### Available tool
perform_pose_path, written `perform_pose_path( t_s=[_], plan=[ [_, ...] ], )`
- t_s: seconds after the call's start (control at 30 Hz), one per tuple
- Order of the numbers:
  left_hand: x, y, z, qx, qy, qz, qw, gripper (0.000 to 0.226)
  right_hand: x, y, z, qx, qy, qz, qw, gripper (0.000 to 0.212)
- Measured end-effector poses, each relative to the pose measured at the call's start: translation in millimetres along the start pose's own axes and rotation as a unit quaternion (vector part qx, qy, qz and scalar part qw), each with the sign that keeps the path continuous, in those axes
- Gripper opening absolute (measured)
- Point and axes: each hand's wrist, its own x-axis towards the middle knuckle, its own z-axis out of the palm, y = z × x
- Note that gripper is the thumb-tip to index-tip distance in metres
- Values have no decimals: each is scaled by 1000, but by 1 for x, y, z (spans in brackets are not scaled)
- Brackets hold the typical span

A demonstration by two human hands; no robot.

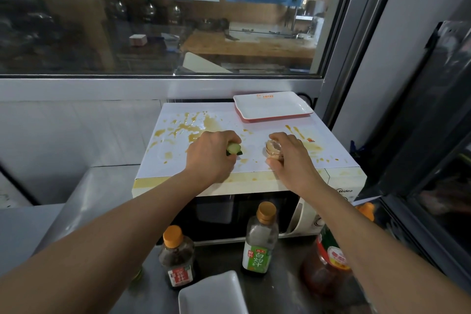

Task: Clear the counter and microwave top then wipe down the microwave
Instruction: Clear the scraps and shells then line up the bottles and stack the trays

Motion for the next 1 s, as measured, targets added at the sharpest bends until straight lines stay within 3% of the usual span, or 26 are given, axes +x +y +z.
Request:
perform_pose_path(
  t_s=[1.0],
  plan=[
    [-8, 19, -3, 5, 7, 4, 1000, 31, -3, 4, -13, 42, 10, -16, 999, 45]
  ],
)
